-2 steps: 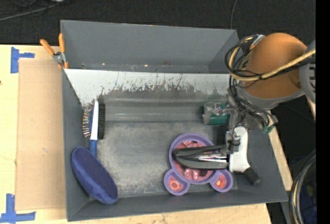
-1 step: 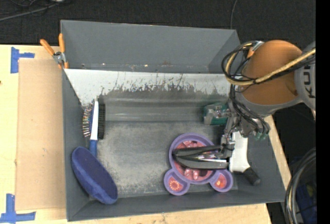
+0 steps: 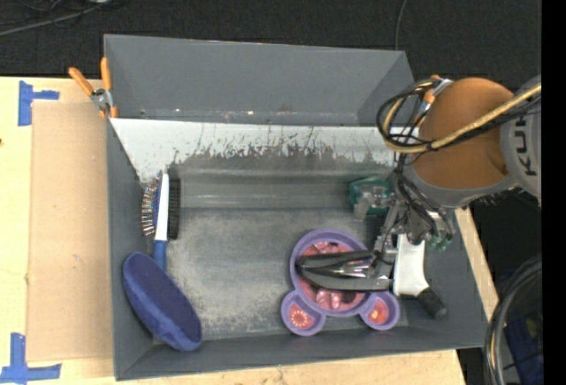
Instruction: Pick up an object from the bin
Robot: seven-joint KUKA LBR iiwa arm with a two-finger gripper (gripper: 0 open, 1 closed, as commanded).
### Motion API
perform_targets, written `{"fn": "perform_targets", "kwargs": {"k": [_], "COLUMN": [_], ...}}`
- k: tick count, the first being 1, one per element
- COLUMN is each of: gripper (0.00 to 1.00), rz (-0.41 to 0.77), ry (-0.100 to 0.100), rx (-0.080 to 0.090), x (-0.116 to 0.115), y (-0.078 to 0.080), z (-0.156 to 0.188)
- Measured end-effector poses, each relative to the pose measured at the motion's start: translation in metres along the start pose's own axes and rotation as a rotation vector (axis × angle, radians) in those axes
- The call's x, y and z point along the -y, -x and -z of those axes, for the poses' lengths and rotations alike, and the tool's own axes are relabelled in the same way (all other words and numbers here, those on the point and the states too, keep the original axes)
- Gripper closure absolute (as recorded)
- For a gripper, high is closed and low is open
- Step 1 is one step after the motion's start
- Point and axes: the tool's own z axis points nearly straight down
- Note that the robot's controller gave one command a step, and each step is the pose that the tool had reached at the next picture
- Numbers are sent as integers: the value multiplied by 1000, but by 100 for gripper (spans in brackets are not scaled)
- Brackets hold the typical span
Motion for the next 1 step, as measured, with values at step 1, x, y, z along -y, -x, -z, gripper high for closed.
{"fn": "perform_targets", "kwargs": {"k": [1], "gripper": [0], "rz": [126], "ry": [1], "rx": [-5], "x": [-15], "y": [12], "z": [56]}}
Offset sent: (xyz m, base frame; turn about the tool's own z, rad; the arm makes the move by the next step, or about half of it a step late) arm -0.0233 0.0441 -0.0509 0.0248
